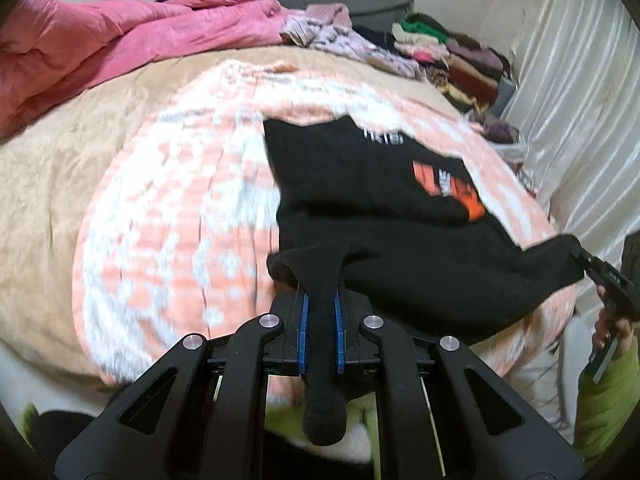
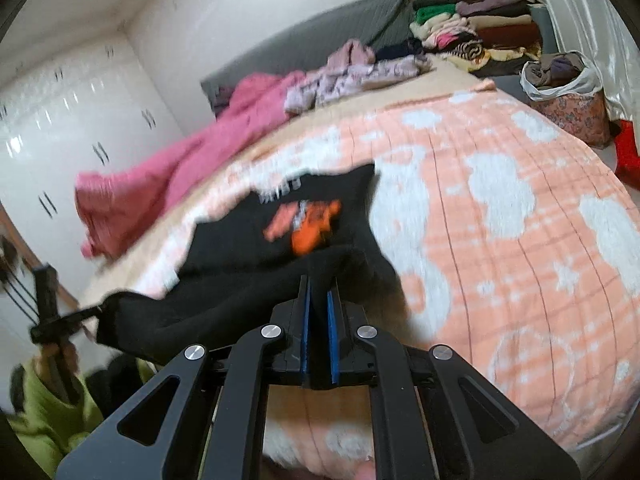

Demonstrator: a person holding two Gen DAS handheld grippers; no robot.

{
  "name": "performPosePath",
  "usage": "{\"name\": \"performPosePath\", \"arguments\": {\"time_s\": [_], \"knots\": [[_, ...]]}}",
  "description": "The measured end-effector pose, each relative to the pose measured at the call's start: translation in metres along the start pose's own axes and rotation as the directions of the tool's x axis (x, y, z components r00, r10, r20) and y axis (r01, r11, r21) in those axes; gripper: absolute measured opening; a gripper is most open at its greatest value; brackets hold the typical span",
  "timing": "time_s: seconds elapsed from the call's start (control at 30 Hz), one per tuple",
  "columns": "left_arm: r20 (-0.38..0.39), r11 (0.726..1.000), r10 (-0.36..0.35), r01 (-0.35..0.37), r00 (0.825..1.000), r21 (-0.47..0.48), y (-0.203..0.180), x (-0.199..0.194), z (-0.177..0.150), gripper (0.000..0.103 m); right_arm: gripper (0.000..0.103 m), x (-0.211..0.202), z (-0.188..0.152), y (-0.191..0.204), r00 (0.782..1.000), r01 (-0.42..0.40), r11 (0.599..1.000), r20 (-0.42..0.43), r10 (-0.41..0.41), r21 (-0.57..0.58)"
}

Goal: Fold small clothes
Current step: 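Lift the hem with both tools and fold it over toward the collar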

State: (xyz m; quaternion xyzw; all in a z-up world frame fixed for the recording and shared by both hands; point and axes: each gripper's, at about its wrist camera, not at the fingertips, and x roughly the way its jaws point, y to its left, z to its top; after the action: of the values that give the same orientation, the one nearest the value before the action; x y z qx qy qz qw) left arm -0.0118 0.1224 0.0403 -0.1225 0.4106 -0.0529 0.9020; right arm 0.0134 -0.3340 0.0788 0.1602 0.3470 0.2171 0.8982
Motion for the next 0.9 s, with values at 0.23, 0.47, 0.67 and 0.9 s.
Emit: {"name": "performPosePath", "arguments": {"time_s": [0.23,0.47,0.67,0.9], "knots": [[0.068,1.000,0.021,-0.020,0.997,-0.013,-0.008,0.009,0.045,0.004,0.006,0.003,0.036,-0.003,0.996,-0.013,1.000,0.092,0.011,0.018],[0.100,0.998,0.039,-0.035,0.994,-0.042,-0.006,0.029,0.080,0.004,0.006,0.028,0.066,0.002,0.991,0.034,0.999,0.133,-0.031,-0.022],[0.096,0.996,0.060,-0.053,0.994,-0.073,0.002,0.054,0.100,0.004,0.006,0.060,0.085,0.000,0.990,0.063,0.997,0.128,-0.057,-0.037],[0.086,0.992,0.087,-0.078,0.992,-0.099,0.009,0.081,0.106,0.004,0.006,0.092,0.092,-0.010,0.991,0.090,0.996,0.098,-0.087,-0.022]]}}
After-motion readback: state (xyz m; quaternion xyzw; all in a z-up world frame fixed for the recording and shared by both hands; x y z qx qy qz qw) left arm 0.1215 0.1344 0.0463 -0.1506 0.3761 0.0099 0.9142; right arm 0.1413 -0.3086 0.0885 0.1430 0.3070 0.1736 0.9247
